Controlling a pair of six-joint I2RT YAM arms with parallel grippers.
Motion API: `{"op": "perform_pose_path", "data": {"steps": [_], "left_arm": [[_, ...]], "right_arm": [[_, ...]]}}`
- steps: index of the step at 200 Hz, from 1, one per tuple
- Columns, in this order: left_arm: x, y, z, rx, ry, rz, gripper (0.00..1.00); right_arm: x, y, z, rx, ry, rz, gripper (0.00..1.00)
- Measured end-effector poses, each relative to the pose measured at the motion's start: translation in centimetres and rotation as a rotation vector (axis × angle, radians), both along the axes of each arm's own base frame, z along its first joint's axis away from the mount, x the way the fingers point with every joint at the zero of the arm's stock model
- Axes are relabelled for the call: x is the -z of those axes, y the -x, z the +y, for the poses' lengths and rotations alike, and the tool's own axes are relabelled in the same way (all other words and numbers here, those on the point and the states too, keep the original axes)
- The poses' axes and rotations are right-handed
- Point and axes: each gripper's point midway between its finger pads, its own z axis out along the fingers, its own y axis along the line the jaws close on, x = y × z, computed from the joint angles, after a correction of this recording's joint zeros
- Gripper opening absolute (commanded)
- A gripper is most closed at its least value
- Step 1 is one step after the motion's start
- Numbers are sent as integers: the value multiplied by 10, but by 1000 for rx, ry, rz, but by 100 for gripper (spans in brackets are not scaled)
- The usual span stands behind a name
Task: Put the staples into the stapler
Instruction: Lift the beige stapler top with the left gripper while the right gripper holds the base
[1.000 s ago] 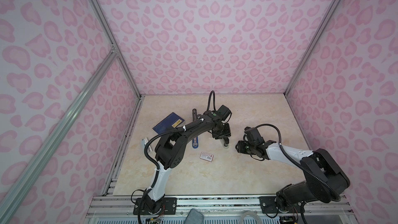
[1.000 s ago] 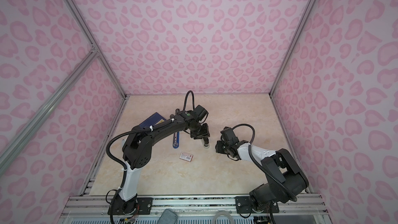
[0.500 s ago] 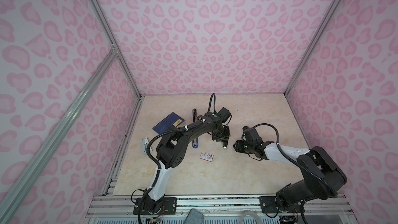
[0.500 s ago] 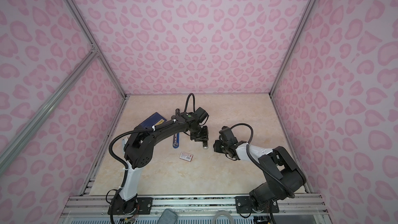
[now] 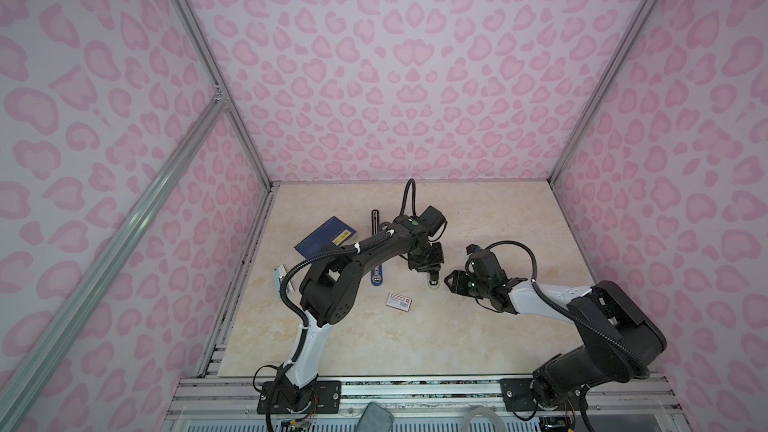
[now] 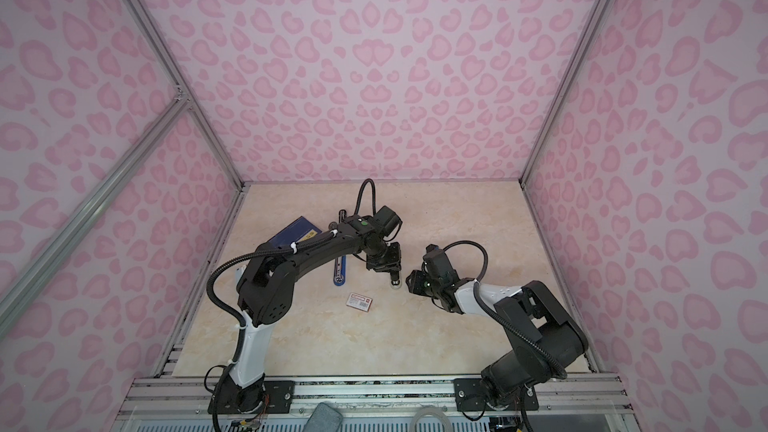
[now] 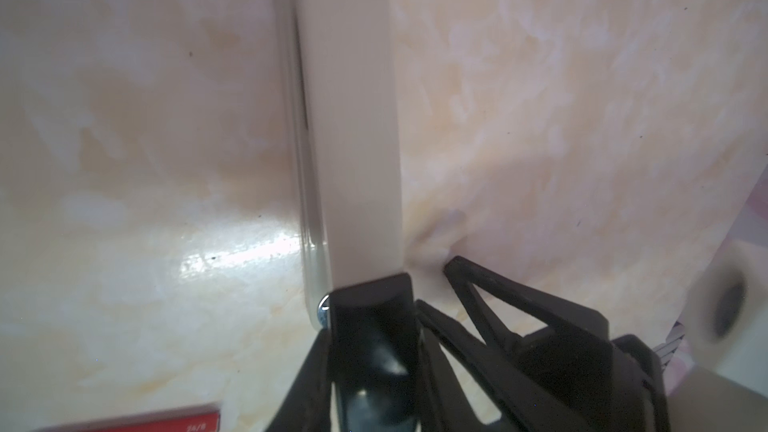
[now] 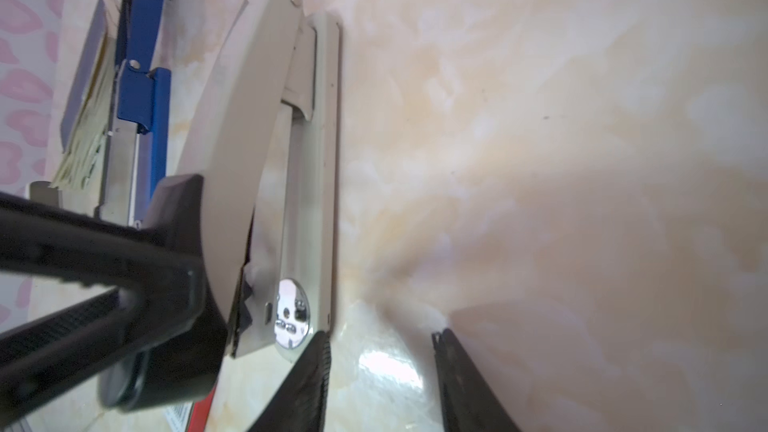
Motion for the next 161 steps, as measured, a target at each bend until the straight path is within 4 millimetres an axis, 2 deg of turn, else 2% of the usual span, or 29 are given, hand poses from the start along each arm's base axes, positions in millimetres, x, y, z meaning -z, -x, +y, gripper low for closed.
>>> {"op": "perform_pose_path", "data": {"steps": [46,94,115,161], "left_arm": [[-14,3,2,8,24,6,3],[-18,3,11,-14,24,14,3],[-23,4,9,-12,43,14,3],[-18,5,12,-30,47,33,3]], "right_arm": [[-2,1,13,-9,-153,-44,41],[-2,-2,26,-16,-281,-58,39],[-2,0,33,-24,-352,-58,40],[-2,3,34,-8,-442,-56,39]]}}
